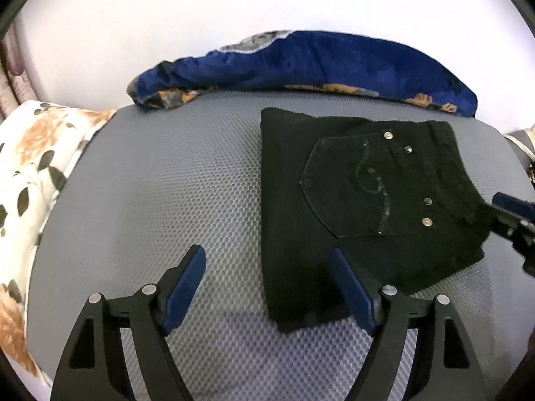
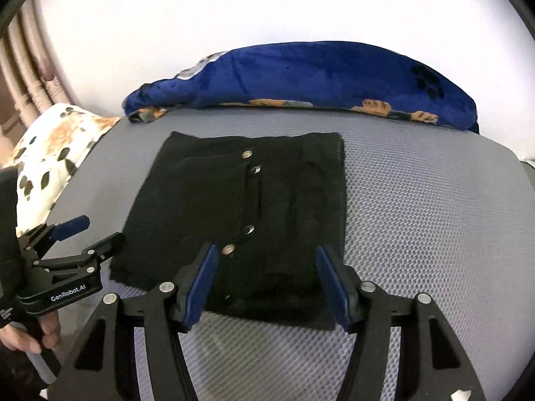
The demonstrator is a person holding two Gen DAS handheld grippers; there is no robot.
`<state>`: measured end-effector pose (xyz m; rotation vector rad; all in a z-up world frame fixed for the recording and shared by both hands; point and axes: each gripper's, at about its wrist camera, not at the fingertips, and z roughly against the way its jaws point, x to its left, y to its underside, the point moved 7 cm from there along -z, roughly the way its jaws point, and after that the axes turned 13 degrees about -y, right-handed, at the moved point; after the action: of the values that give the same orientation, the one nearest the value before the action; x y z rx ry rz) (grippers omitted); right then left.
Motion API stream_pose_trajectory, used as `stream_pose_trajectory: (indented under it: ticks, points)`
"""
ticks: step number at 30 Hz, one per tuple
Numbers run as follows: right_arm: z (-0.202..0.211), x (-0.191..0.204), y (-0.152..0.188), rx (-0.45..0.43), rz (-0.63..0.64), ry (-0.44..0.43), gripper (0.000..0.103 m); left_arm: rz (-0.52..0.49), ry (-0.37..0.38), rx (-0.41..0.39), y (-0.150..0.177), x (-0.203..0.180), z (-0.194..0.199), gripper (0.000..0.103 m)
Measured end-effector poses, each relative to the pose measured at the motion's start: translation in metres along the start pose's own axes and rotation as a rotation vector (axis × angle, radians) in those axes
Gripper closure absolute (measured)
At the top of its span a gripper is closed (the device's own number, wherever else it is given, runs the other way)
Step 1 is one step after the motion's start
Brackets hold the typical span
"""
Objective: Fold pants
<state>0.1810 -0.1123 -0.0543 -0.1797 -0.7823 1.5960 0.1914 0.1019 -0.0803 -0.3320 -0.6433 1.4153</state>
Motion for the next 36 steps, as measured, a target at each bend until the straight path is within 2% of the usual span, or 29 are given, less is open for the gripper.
stream_pose_trajectory:
  ticks: [6, 15, 22, 31, 36]
  points:
    - [0.014, 0.017, 0.008, -0.011, 0.012, -0.009, 0.044, 0.016, -0.017, -0.021, 0.007, 0.004, 0.028, 0.022]
    - [0.033, 0.039, 0.019, -0.041, 0.054, 0.029, 0.032, 0.050, -0.027, -0.059, 0.018, 0.008, 0.062, 0.021]
    - [0.041, 0.044, 0.028, -0.049, 0.022, 0.022, 0.030, 0.049, -0.034, -0.064, 0.026, 0.006, 0.072, 0.021]
    - [0.055, 0.046, 0.038, -0.091, 0.018, 0.077, 0.019, 0.062, -0.041, -0.087, 0.032, 0.006, 0.083, 0.021]
    - [0.057, 0.045, 0.041, -0.094, 0.016, 0.086, 0.019, 0.042, -0.064, -0.108, 0.034, 0.003, 0.088, 0.021]
